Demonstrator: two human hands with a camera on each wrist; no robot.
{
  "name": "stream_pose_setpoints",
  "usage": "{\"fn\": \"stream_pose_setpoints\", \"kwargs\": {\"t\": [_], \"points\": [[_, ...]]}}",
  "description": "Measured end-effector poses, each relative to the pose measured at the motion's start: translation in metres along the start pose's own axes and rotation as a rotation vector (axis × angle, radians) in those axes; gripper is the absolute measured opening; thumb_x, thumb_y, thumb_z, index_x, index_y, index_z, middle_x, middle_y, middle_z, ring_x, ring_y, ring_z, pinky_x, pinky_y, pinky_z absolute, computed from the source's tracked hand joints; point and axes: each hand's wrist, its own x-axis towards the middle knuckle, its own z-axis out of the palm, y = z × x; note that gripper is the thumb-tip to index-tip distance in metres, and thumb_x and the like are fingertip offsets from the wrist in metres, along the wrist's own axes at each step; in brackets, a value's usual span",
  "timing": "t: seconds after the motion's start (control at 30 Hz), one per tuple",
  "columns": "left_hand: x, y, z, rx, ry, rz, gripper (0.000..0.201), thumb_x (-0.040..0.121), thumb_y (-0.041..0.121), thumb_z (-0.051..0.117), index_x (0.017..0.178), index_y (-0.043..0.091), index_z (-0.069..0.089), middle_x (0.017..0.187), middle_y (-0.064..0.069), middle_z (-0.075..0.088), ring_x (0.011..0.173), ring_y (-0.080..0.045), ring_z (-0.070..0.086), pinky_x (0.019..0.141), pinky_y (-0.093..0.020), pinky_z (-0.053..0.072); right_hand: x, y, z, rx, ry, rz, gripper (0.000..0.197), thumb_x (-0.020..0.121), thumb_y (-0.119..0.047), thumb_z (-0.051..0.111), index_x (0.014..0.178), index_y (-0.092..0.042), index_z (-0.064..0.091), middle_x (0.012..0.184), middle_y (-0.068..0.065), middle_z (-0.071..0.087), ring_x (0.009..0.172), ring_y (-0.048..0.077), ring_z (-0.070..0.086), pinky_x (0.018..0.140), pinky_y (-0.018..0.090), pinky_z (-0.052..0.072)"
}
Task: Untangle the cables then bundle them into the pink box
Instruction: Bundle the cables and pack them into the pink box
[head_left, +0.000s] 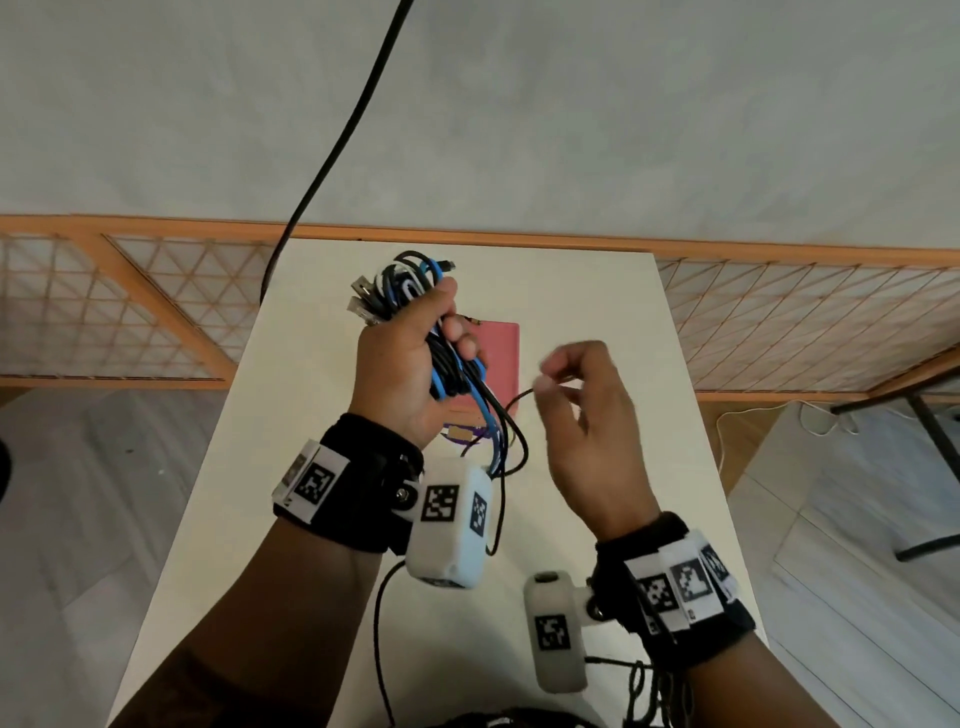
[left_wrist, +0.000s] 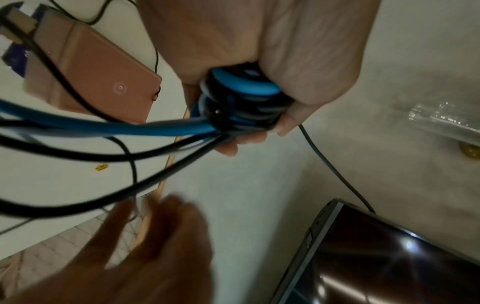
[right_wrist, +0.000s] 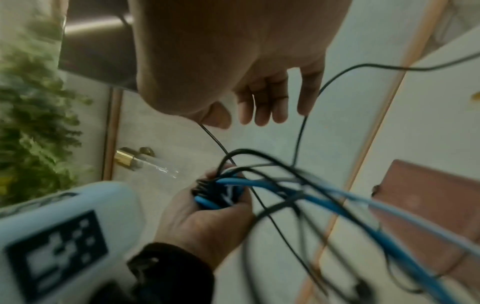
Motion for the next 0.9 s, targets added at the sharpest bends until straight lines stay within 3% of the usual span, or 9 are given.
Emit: {"fn": "stream_pose_setpoints", "kwargs": {"t": [0.1, 0.17, 0.27, 0.37, 0.57, 0.67, 0.73, 0.83, 0.9], "points": [[-0.004, -0.004, 0.006, 0.032, -0.024, 0.0, 0.031, 0.101, 0.022, 0.064, 0.072, 0.013, 0.056, 0.058, 0.001, 0.049, 0.048, -0.016, 0.052, 0.054, -0.03, 0.052, 0.01, -0.008, 0.011, 0.271, -0.354, 0.142, 0.038, 0.098, -0.03, 0.063, 0.129, -0.014, 0.051, 0.113, -0.006, 0.065, 0.086, 0.009, 0.07, 0.084, 0.031, 0.058], [-0.003, 0.0, 0.006, 0.013, -0.017, 0.021, 0.032, 0.101, 0.02, 0.064, 0.071, 0.013, 0.055, 0.057, 0.001, 0.048, 0.048, -0.016, 0.051, 0.057, -0.032, 0.054, 0.008, 0.001, 0.015, 0.367, -0.455, 0.223, 0.036, 0.099, -0.025, 0.062, 0.129, -0.01, 0.051, 0.095, 0.0, 0.067, 0.069, 0.017, 0.064, 0.072, 0.034, 0.056], [0.002, 0.007, 0.0, -0.015, 0.009, 0.05, 0.031, 0.101, 0.02, 0.064, 0.071, 0.013, 0.059, 0.058, 0.0, 0.049, 0.049, -0.016, 0.05, 0.058, -0.033, 0.056, -0.003, 0.008, 0.013, 0.389, -0.576, 0.292, 0.012, 0.105, -0.018, 0.055, 0.112, -0.01, 0.06, 0.07, -0.003, 0.056, 0.059, 0.015, 0.047, 0.062, 0.027, 0.041], [0.002, 0.005, -0.004, -0.018, 0.015, 0.038, 0.029, 0.1, 0.022, 0.066, 0.073, 0.014, 0.06, 0.06, 0.001, 0.05, 0.051, -0.016, 0.051, 0.059, -0.033, 0.058, -0.007, 0.003, 0.009, 0.214, -0.672, 0.287, 0.013, 0.106, -0.02, 0.053, 0.095, -0.018, 0.06, 0.07, -0.007, 0.052, 0.063, 0.012, 0.045, 0.061, 0.026, 0.041], [0.005, 0.012, -0.004, -0.055, -0.043, 0.041, 0.029, 0.1, 0.029, 0.063, 0.075, 0.016, 0.056, 0.059, 0.004, 0.051, 0.051, -0.013, 0.052, 0.064, -0.03, 0.059, -0.014, 0.016, 0.003, -0.136, -0.881, 0.376, 0.02, 0.099, -0.016, 0.055, 0.082, -0.024, 0.062, 0.067, -0.01, 0.067, 0.065, 0.006, 0.062, 0.068, 0.02, 0.049], [0.011, 0.018, -0.013, -0.04, -0.062, 0.033, 0.029, 0.102, 0.029, 0.061, 0.075, 0.018, 0.055, 0.056, 0.006, 0.047, 0.048, -0.011, 0.047, 0.058, -0.027, 0.054, -0.021, 0.029, -0.002, -0.183, -0.902, 0.4, 0.008, 0.093, -0.017, 0.059, 0.092, -0.02, 0.066, 0.086, -0.004, 0.074, 0.081, 0.008, 0.067, 0.086, 0.042, 0.056], [0.016, 0.02, -0.025, 0.108, -0.041, 0.052, 0.03, 0.101, 0.028, 0.063, 0.074, 0.019, 0.053, 0.054, 0.007, 0.044, 0.045, -0.011, 0.044, 0.055, -0.028, 0.048, -0.022, 0.031, -0.014, -0.206, -0.862, 0.351, 0.013, 0.094, -0.011, 0.061, 0.092, -0.021, 0.07, 0.095, -0.006, 0.075, 0.09, 0.006, 0.067, 0.096, 0.044, 0.053], [0.022, 0.021, -0.048, 0.395, -0.027, 0.119, 0.033, 0.099, 0.023, 0.07, 0.07, 0.021, 0.053, 0.053, 0.005, 0.041, 0.044, -0.015, 0.041, 0.056, -0.033, 0.044, -0.015, 0.019, -0.039, -0.055, -0.763, 0.249, 0.021, 0.097, -0.002, 0.061, 0.093, -0.02, 0.07, 0.094, -0.004, 0.076, 0.097, 0.008, 0.07, 0.084, 0.027, 0.053], [0.021, 0.016, -0.056, 0.625, -0.082, 0.199, 0.036, 0.096, 0.02, 0.075, 0.066, 0.023, 0.055, 0.052, 0.003, 0.043, 0.044, -0.019, 0.041, 0.056, -0.035, 0.042, -0.007, 0.005, -0.049, 0.139, -0.679, 0.242, 0.018, 0.1, -0.004, 0.058, 0.094, -0.017, 0.067, 0.082, -0.004, 0.072, 0.08, 0.003, 0.067, 0.068, 0.01, 0.046]]}}
